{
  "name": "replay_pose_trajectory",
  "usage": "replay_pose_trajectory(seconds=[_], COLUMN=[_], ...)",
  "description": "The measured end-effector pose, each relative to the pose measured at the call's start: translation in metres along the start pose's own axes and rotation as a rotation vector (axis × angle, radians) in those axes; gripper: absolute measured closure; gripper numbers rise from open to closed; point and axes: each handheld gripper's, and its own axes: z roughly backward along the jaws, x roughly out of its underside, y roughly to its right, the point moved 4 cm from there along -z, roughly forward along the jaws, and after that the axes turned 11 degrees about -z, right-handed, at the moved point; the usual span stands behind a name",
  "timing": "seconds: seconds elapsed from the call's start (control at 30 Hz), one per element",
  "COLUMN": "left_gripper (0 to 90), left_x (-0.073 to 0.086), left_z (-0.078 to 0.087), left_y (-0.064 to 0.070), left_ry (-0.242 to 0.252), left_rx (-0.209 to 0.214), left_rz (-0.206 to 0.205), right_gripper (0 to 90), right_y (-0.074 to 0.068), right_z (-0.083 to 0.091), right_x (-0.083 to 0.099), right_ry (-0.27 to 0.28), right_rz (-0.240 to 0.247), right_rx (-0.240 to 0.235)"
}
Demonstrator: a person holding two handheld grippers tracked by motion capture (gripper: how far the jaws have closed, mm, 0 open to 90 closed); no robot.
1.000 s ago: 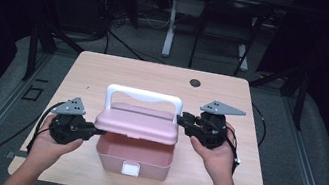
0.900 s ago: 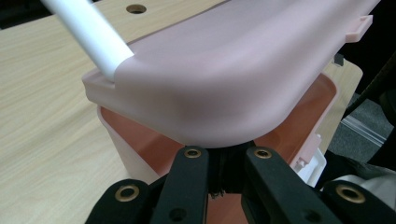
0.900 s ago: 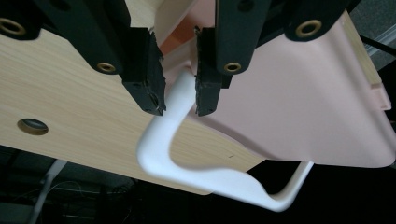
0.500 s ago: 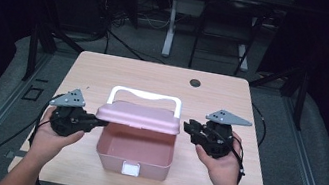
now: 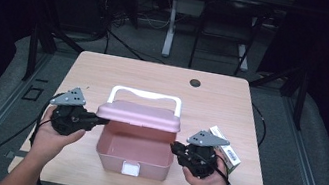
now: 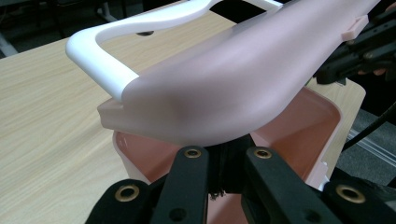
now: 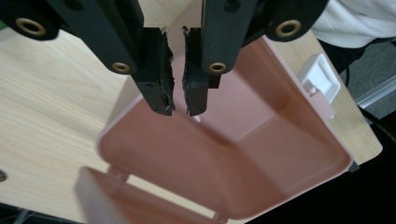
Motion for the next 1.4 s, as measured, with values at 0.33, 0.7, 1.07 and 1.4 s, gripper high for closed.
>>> replay_pose_trajectory(seconds=[0.33,0.7,1.07,1.4], left_gripper=[89.8,89.7,89.7,89.7], left_x=[-0.004,-0.012,-0.017,-0.023], left_z=[0.0,-0.001,-0.001,-0.006], left_y=[-0.005,-0.012,-0.015,-0.024], left_ry=[0.01,0.035,0.044,0.052], left_rx=[-0.005,-0.013,-0.04,-0.057], left_rz=[0.003,0.011,-0.01,-0.005], right_gripper=[82.2,82.1,82.3,85.0], right_y=[-0.016,-0.018,-0.02,-0.019], right_z=[-0.024,-0.036,-0.043,-0.042], right_x=[0.012,0.021,0.026,0.026], right_ry=[-0.067,-0.103,-0.131,-0.128], right_rz=[0.033,0.033,0.044,0.052], right_rx=[-0.038,-0.053,-0.069,-0.071])
